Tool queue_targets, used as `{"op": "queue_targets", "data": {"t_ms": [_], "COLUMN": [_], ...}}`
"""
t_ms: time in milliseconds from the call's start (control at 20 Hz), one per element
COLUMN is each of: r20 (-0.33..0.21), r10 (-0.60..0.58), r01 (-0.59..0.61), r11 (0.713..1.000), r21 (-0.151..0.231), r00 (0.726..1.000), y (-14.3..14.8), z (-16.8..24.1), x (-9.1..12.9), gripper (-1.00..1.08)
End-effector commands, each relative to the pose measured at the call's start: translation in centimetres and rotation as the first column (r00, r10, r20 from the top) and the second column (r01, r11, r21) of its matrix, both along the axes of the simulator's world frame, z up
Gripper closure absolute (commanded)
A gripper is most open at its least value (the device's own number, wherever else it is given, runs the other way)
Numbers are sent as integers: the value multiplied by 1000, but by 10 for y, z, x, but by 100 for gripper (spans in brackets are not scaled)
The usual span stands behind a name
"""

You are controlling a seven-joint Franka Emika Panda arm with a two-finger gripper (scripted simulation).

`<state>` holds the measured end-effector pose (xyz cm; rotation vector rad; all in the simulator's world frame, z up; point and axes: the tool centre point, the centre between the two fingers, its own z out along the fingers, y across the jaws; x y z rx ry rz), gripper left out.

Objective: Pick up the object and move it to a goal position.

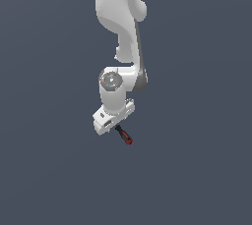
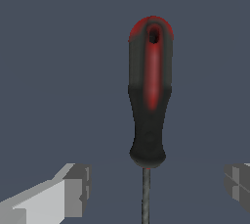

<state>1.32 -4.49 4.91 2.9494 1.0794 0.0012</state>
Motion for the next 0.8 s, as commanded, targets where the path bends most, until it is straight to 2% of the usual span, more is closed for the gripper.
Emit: {"op": "queue_targets", "data": {"t_ms": [0, 400, 450, 750], "r20": [-1, -1, -1, -1], "r10": [2, 3, 3, 3], "r01": [-2, -3, -3, -3], "r11": [1000, 1000, 1000, 1000], "r21": [0, 0, 0, 0], "r00": [1000, 1000, 1000, 1000], "y": [0, 0, 0, 0], "z": [-14, -34, -34, -34], "x": [-1, 0, 0, 0], "gripper": [-92, -92, 108, 108]}}
